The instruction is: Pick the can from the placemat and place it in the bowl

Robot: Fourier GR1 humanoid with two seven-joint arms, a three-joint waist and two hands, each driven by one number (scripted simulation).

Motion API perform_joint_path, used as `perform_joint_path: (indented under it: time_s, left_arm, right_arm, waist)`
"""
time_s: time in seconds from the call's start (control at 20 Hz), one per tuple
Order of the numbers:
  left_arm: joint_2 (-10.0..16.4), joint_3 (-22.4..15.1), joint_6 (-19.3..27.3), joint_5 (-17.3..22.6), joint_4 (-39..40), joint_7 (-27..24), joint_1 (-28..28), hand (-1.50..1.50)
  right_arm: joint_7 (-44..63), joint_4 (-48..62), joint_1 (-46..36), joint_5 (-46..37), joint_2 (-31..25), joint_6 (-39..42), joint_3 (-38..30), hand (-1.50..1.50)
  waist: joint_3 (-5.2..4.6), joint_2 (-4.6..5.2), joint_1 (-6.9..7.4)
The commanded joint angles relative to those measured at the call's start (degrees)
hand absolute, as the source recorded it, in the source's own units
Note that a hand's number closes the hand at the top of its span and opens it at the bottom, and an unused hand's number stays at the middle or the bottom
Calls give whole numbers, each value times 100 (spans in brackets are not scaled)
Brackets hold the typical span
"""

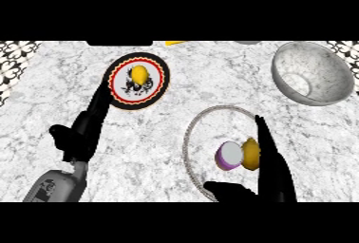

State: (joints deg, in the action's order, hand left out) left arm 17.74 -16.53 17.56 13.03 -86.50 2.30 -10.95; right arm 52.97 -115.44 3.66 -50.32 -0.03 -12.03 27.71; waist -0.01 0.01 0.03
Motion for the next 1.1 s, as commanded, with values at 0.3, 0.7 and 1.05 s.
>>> perform_joint_path:
  time_s: [0.3,0.7,1.05]
  left_arm:
    - [-318,382,-388,-347,12,55,96,0]
    - [-717,220,-215,-868,-200,135,239,0]
    - [-342,881,-975,-520,-252,45,451,0]
  right_arm:
    - [-687,19,448,477,-3,-538,156,-150]
    - [-1092,240,466,868,-7,-1059,163,-150]
    - [-1780,754,834,1217,-2,-1710,464,-150]
  waist:
    - [2,-4,-13]
    - [2,-3,0]
    - [2,-5,10]
